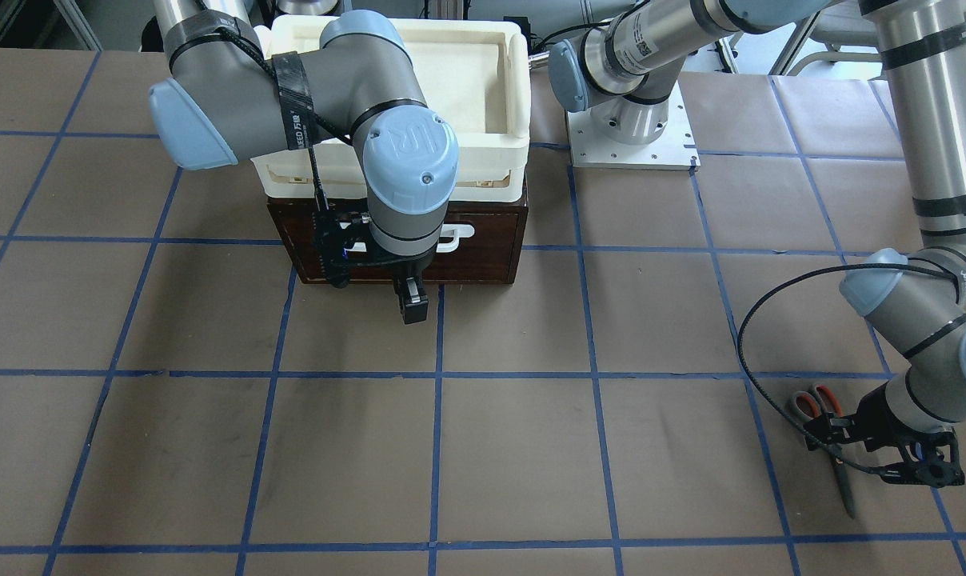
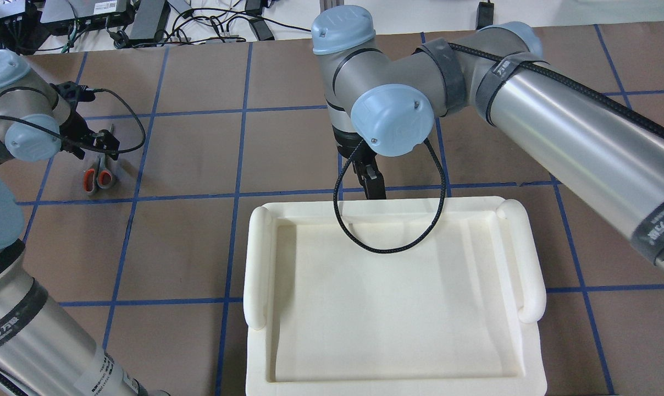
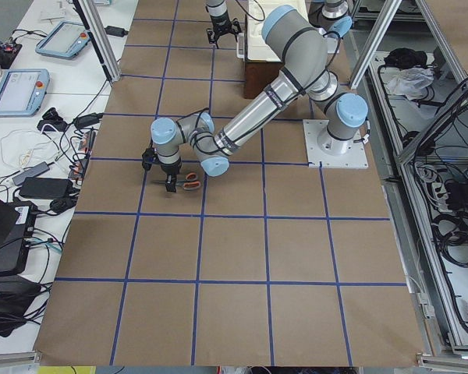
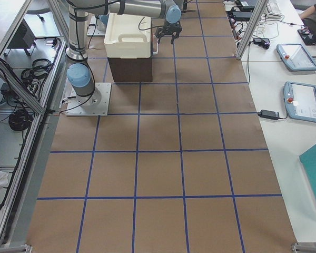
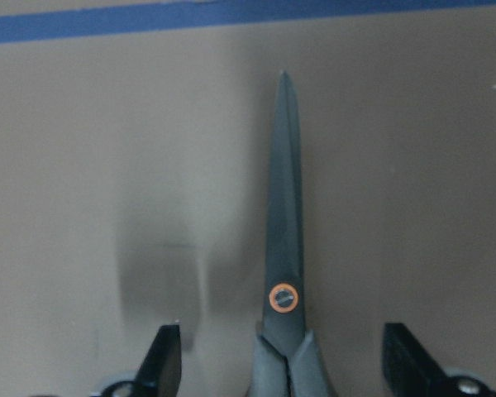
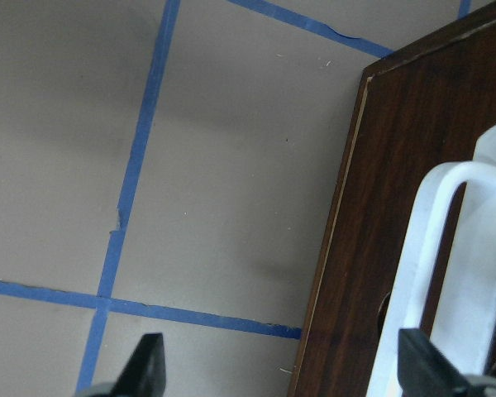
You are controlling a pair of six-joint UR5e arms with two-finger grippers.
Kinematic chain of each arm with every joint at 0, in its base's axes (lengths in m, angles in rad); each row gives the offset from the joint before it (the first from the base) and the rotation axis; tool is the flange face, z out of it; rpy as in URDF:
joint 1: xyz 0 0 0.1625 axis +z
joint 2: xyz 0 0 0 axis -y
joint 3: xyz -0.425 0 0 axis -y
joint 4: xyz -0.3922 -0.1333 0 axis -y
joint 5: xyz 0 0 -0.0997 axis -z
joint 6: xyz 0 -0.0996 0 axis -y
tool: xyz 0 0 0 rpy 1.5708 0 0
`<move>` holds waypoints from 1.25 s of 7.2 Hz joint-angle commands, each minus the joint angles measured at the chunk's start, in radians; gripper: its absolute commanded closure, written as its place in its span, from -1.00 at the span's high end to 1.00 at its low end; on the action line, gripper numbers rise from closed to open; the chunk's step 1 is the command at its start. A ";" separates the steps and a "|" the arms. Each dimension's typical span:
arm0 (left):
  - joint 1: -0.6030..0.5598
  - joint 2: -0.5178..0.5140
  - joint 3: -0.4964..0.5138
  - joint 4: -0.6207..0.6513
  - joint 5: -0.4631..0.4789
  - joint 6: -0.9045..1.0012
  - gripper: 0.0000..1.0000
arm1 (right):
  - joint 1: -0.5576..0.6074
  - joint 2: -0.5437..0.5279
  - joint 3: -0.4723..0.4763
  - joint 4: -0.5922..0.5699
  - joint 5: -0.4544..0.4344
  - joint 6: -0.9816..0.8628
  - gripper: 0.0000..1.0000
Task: Place scissors in drawer with both arms
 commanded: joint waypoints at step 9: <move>0.005 0.004 0.001 0.000 -0.022 -0.003 0.14 | -0.001 0.026 0.002 0.046 0.057 0.000 1.00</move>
